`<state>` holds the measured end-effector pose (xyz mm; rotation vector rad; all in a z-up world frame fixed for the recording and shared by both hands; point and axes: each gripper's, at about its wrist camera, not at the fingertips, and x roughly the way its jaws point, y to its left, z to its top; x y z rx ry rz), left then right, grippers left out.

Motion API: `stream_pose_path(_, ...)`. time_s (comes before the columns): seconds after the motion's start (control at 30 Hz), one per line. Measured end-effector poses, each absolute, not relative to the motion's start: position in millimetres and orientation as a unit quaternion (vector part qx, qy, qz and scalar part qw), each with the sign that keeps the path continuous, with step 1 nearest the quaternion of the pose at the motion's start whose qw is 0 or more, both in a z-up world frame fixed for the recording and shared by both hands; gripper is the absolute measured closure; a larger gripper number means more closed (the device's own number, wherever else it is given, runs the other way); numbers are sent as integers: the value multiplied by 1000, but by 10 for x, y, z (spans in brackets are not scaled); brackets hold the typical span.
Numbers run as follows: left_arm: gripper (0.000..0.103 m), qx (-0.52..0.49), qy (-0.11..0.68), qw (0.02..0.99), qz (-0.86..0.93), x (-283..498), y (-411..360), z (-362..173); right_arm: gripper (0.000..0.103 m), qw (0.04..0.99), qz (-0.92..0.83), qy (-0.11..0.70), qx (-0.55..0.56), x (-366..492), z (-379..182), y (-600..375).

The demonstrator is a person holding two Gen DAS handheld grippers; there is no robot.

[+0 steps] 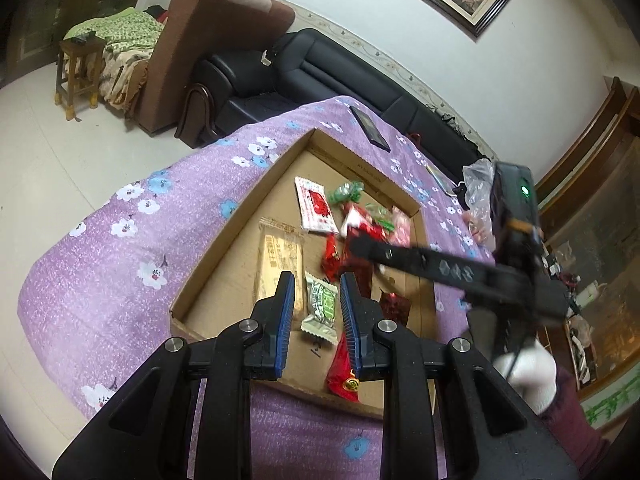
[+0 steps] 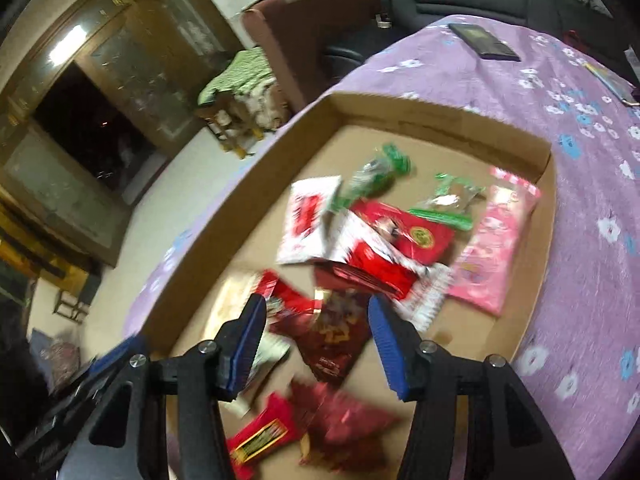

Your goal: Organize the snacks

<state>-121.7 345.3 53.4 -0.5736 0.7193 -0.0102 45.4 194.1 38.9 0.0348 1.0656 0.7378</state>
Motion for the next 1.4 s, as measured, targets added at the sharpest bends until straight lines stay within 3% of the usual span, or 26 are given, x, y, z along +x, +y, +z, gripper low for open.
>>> stream_pose_path(0.2, 81, -275, 347, 897, -7, -1222, 3426, 532, 47, 798, 351, 489, 33, 440, 417, 1877)
stream_pose_path(0.4, 81, -270, 350, 897, -9, -1243, 3368, 542, 47, 774, 371, 513, -18, 233, 286, 2040)
stream_pose_path(0.6, 81, -236, 349, 907, 15, -1299, 3287, 597, 47, 809, 360, 465, -1, -22, 507, 1694)
stream_pose_path(0.9, 81, -82, 320, 921, 204, -1359, 2888, 790, 46, 871, 304, 385, 41, -489, 695, 949)
stream_pose_path(0.93, 76, -83, 315, 923, 205, -1376, 2866, 819, 46, 874, 300, 379, 44, -530, 696, 902)
stream_pose_path(1.0, 37, -91, 310, 924, 202, -1397, 2845, 847, 38, 879, 293, 373, 49, -605, 679, 842)
stream_pose_path(1.03, 33, -90, 305, 925, 206, -1416, 2824, 864, 38, 880, 292, 371, 49, -615, 681, 800)
stream_pose_path(1.4, 33, -46, 319, 928, 186, -1391, 2418, 953, 35, 885, 288, 365, 43, -827, 608, 614)
